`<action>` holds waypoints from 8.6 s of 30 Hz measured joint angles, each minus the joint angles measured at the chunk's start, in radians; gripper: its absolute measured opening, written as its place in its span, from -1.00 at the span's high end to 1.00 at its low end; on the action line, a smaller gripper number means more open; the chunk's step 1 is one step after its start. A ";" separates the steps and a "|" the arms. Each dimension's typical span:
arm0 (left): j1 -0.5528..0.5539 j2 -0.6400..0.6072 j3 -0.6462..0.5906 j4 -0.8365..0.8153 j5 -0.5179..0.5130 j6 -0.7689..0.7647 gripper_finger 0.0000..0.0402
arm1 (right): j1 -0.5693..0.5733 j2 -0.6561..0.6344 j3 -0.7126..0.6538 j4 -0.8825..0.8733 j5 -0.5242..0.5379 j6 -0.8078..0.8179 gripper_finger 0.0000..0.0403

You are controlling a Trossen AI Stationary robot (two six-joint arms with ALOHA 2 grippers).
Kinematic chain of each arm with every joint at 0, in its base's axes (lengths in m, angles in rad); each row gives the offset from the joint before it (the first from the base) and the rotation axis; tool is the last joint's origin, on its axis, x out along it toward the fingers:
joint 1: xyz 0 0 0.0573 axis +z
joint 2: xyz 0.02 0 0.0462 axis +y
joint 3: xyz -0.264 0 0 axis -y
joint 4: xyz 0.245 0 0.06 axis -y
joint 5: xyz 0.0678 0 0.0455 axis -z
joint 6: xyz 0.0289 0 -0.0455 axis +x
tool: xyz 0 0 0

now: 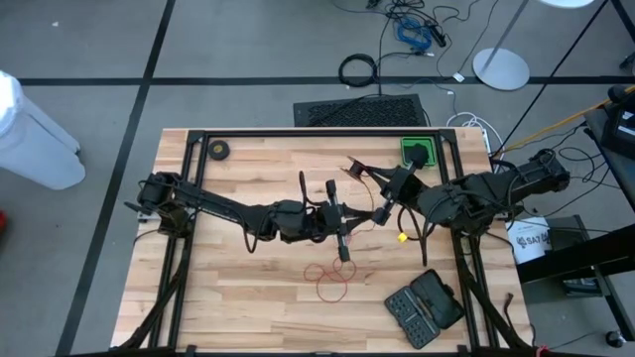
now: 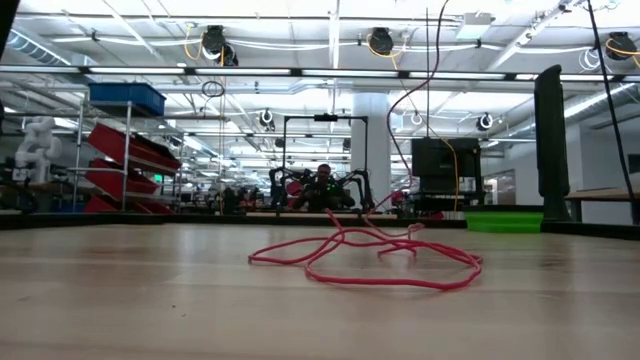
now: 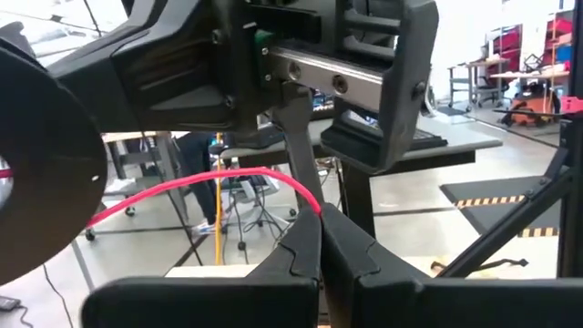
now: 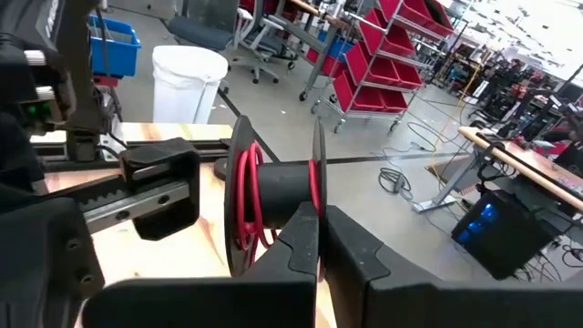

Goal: Coil cords
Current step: Coil the red wire into the spool

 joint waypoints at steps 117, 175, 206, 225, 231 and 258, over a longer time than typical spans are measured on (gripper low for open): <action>-0.176 -0.175 -0.450 -0.371 -0.355 -0.456 0.13 | 0.000 -0.024 0.001 -0.076 -0.358 0.023 1.00; -0.037 0.026 -0.449 -0.022 -0.259 -0.424 0.98 | 0.000 -0.024 0.000 -0.068 -0.361 0.050 1.00; 0.041 0.029 -0.253 -0.208 0.065 -0.403 0.76 | -0.006 -0.008 0.000 -0.027 -0.080 0.067 1.00; -0.159 -0.194 -0.253 -0.619 -0.291 -0.474 0.21 | -0.006 -0.008 0.000 -0.062 -0.080 0.076 1.00; -0.195 -0.210 -0.254 -0.531 -0.512 -0.387 0.21 | -0.006 -0.008 0.000 -0.049 -0.080 0.075 1.00; -0.059 -0.171 -0.254 -0.252 -0.553 -0.043 0.20 | -0.006 -0.008 0.000 -0.046 -0.084 0.021 1.00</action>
